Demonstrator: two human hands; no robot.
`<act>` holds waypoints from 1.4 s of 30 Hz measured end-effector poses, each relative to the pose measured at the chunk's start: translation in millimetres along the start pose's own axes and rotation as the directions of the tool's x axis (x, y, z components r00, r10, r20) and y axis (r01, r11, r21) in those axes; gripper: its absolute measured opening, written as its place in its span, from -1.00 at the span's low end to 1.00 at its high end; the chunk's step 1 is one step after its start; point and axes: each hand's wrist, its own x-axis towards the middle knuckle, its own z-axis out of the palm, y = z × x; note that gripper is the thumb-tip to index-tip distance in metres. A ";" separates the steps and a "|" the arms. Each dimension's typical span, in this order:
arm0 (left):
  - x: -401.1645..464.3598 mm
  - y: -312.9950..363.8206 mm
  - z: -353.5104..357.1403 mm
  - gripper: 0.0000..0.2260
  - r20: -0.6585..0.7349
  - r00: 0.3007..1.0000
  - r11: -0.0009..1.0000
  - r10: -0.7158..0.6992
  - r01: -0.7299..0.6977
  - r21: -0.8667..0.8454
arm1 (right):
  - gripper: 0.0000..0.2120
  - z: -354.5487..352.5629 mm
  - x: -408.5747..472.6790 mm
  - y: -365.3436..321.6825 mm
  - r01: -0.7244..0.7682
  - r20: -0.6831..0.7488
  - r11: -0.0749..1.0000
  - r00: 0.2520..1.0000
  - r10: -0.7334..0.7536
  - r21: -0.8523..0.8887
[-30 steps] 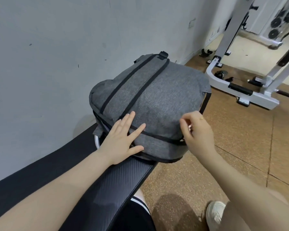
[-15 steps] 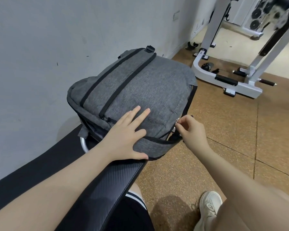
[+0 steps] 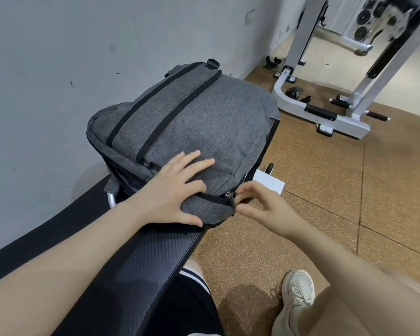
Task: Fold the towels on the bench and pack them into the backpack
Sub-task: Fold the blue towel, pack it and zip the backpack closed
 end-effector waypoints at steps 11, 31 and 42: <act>35.3 17.9 -59.9 -0.78 -0.245 0.841 0.768 -0.483 0.273 -0.579 | -0.97 -69.1 26.2 -50.8 0.017 -0.306 0.893 0.936 -0.172 -0.449; 20.4 50.2 9.1 -0.78 -0.275 0.951 0.971 0.141 -0.078 0.226 | -0.26 -38.5 71.3 -1.7 0.385 0.093 0.645 0.894 -0.438 -0.660; 31.6 54.0 25.8 -0.88 -0.175 0.985 0.927 -0.016 0.080 0.367 | -0.52 -27.6 66.8 -3.5 0.461 0.019 0.476 0.732 -0.681 -0.749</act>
